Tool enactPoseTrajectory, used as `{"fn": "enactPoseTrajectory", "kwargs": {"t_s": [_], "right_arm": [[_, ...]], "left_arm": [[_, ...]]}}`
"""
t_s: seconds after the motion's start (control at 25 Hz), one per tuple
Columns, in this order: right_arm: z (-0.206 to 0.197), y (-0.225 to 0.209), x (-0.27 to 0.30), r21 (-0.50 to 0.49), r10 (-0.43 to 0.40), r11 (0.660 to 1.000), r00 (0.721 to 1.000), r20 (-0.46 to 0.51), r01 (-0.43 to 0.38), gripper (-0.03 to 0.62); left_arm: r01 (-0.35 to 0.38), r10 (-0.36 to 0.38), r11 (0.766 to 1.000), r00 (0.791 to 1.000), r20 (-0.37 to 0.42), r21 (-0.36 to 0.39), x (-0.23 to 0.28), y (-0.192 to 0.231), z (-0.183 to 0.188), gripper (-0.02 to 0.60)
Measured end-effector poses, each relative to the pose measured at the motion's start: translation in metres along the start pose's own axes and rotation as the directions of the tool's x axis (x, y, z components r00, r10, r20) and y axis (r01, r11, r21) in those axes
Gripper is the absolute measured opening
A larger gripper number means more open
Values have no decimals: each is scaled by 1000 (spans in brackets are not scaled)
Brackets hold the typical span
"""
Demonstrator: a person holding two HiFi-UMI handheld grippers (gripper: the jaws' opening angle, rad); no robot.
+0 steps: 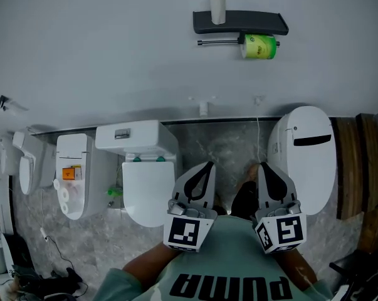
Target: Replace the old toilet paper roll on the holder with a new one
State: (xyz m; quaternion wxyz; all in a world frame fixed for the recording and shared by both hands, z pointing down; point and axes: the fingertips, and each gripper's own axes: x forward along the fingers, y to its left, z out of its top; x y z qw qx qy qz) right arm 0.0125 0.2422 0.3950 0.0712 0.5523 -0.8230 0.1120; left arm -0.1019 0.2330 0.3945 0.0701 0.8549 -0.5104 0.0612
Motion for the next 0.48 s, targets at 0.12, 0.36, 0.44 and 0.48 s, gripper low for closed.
{"fn": "enactPoseTrajectory", "kwargs": {"t_s": [0.12, 0.36, 0.44, 0.48], "right_arm": [[-2, 0, -1, 0, -3, 1000, 1000, -6, 3, 8], [1, 0, 0, -1, -11, 1000, 1000, 1, 11, 8], [2, -1, 1, -4, -14, 1000, 1000, 1, 14, 8], [3, -2, 2, -7, -15, 1000, 1000, 1, 16, 8]], "left_arm": [[2, -2, 1000, 1000, 5, -1, 0, 0, 1, 3], [4, -4, 1000, 1000, 10, -2, 3, 1, 3, 3], [6, -6, 1000, 1000, 11, 3, 4, 2, 3, 3], [8, -8, 1000, 1000, 12, 7, 4, 1, 3, 4]]}}
